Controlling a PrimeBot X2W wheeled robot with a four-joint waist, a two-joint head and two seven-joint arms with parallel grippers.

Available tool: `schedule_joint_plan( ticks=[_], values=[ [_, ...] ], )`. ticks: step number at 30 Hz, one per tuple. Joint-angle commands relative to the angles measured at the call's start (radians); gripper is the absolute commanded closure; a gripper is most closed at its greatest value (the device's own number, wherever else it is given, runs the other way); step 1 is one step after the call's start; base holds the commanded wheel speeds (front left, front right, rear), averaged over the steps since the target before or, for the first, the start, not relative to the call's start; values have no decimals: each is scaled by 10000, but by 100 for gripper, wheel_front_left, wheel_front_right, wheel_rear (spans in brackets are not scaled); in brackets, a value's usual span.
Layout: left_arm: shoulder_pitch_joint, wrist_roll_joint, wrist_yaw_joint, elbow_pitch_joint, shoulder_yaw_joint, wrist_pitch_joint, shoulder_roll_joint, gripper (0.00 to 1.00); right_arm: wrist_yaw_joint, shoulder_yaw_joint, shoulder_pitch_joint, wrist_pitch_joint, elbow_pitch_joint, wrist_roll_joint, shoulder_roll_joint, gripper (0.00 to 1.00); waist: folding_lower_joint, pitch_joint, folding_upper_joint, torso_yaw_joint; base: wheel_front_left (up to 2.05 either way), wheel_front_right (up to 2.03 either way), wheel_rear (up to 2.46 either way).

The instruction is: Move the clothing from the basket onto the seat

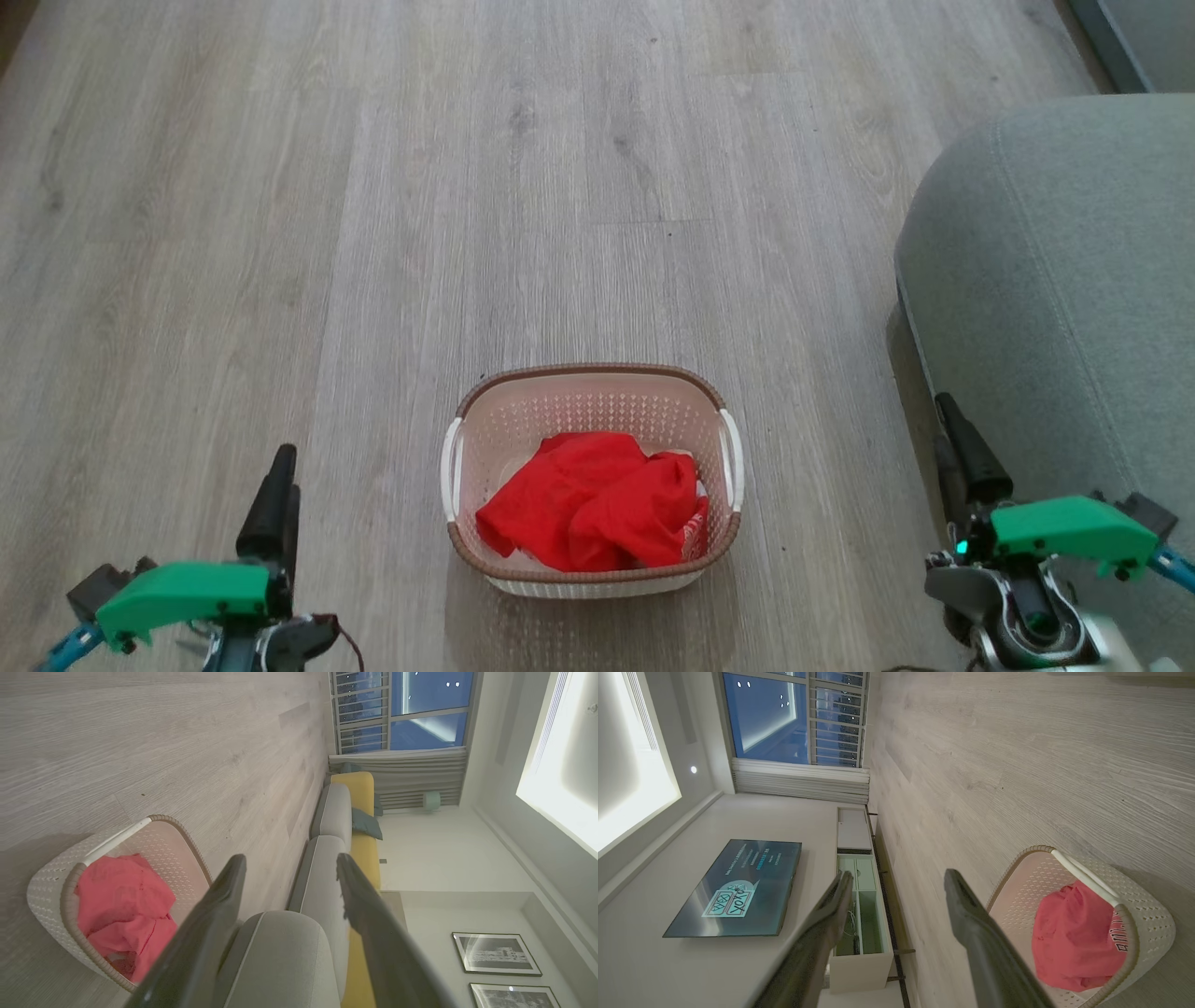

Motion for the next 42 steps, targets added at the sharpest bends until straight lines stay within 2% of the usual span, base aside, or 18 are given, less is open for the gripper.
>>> schedule_joint_plan(
  ticks=[1,7,25,42],
  values=[
    [-623,314,-25,-231,74,-107,206,0,2,118,-665,-149,-230,-259,-180,0,0,8,-1,-1,0,0,0],
    [-792,1010,-29,-178,97,-253,233,0,1,226,-904,-297,-116,-886,-211,0,0,32,-1,-8,0,0,0],
    [-1254,4206,-45,-188,291,-781,292,0,1,625,-1601,-828,88,-4062,-275,0,0,108,-1,-29,0,0,0],
    [-1678,6352,-60,-22,469,-1278,328,0,1,882,-2184,-1329,290,-6540,-345,0,0,126,-1,-10,0,0,0]
  ],
)
